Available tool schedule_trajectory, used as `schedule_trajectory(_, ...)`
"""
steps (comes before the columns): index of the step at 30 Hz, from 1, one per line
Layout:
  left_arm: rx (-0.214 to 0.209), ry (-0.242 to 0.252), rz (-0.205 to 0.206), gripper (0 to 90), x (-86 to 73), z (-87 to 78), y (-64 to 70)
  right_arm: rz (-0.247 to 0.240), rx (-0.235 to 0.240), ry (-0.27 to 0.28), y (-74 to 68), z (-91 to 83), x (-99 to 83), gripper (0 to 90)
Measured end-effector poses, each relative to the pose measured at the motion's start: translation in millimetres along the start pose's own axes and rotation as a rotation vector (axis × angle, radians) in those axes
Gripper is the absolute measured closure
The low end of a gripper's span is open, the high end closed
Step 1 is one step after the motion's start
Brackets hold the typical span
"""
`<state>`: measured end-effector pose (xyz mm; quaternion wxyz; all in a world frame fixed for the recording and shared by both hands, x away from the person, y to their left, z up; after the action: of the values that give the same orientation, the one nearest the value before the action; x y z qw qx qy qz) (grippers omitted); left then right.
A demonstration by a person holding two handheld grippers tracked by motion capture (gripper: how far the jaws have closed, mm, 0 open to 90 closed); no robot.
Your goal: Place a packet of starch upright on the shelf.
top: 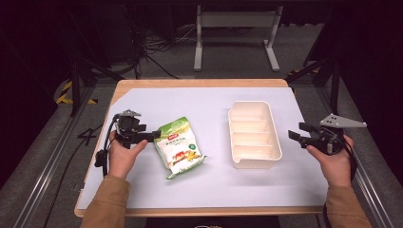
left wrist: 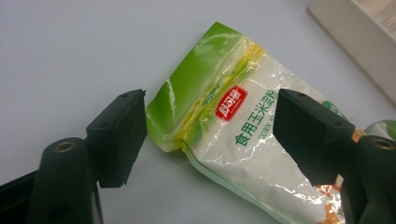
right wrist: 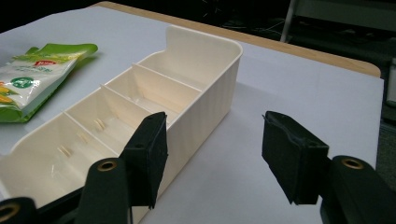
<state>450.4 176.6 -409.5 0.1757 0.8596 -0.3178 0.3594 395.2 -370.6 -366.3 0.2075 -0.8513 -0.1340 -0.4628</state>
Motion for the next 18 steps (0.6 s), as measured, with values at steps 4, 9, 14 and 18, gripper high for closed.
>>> schedule_trajectory(4, -0.007, -0.018, -0.009, 27.1, -2.5, 6.4, 0.3, 0.005, 0.001, -0.008, 0.2, 2.0, -1.2, 40.4)
schedule_trajectory(9, -0.023, -0.052, -0.012, 27.1, -6.7, 18.8, 1.2, 0.008, -0.001, -0.017, 1.6, 4.3, -2.9, 40.2)
schedule_trajectory(14, -0.036, -0.087, -0.021, 27.1, -11.5, 29.7, 1.8, 0.012, 0.000, -0.020, 3.0, 5.2, -3.8, 39.9)
schedule_trajectory(18, -0.042, -0.117, -0.022, 26.7, -14.9, 36.6, 1.5, 0.015, 0.002, -0.028, 3.3, 7.2, -5.1, 39.8)
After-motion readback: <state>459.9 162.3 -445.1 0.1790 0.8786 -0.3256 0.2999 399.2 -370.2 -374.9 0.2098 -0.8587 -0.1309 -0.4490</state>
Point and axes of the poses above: each handheld gripper's, and its own axes: z roughly forward along the jaws, x roughly out of its top, y roughly to its right, the point moved 3 cm from there along z, roughly forward along the jaws, and after that the axes turned 14 degrees about z, right-handed, at the moved point
